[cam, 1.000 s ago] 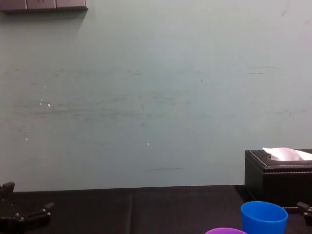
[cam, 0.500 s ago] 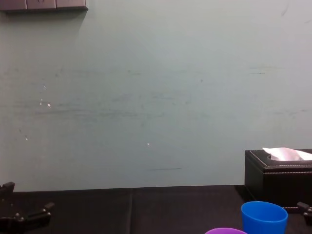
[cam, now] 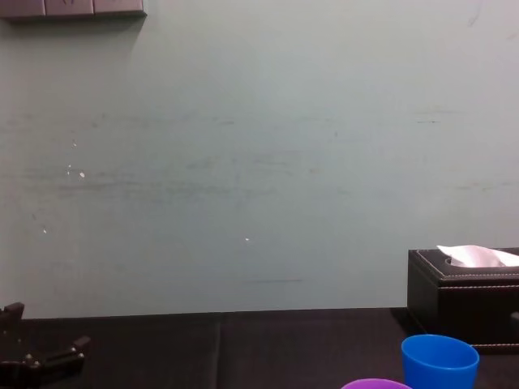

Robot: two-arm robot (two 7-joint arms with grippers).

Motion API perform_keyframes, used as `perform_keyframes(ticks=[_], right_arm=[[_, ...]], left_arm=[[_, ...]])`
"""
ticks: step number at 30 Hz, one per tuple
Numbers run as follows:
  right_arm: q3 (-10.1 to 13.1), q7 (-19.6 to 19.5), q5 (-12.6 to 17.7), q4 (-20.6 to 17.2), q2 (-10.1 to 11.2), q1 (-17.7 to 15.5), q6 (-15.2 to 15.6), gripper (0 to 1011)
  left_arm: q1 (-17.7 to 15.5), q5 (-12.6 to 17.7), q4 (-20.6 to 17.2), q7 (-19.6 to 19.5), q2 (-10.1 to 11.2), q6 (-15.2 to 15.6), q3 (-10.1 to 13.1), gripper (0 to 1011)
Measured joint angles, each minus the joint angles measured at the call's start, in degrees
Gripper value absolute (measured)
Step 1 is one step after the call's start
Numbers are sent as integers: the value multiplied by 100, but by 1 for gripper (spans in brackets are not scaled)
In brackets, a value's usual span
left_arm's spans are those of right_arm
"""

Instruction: Stack the three plastic cups sequentially using one hand.

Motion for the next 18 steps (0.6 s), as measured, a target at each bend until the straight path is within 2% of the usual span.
perform_keyframes(ticks=[3,6,7,10,12,18], right_arm=[[127,77,98,-213,110,-192,59,1003],[355,151,275,-526,275,-535,123,1003],[355,151,275,-526,275,-535,123,1003],[612,209,493,-843,436,-959,176,1003],[697,230,547,-947,493,-1117,181,1003],[1087,270,761,-1430,732,-1967,161,1003]], left_arm=[[0,0,0,0,0,0,0,1011],[0,0,0,0,0,0,0,1011],[0,0,0,0,0,0,0,1012],[0,0,0,0,0,0,0,1012],[0,0,0,0,0,0,0,1011],[0,0,0,0,0,0,0,1011]])
